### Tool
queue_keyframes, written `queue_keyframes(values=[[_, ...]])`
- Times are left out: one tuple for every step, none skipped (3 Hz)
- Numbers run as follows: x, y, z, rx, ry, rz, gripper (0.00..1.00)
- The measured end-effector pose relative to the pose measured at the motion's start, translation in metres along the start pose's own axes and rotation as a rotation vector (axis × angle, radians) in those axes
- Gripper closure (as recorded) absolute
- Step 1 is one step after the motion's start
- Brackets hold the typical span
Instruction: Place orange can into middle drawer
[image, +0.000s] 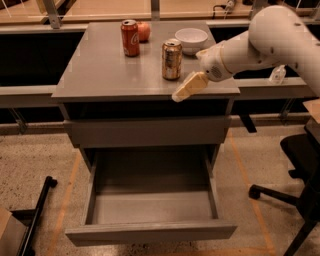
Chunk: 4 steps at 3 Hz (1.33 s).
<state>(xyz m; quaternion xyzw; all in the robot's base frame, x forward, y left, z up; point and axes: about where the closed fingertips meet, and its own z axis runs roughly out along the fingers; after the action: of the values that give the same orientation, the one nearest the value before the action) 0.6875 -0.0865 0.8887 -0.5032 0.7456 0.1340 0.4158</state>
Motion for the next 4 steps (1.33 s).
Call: queue_keyframes(values=[[-0.008, -0.019, 0.033, -0.011, -0.041, 0.001, 0.0], [-0.023, -0.043, 0.061, -0.015, -0.073, -0.021, 0.0], [-0.04, -0.07, 0.078, -0.002, -0.103, -0.052, 0.0], [-0.056, -0.083, 0.087, 0.009, -0.138, -0.08, 0.18]])
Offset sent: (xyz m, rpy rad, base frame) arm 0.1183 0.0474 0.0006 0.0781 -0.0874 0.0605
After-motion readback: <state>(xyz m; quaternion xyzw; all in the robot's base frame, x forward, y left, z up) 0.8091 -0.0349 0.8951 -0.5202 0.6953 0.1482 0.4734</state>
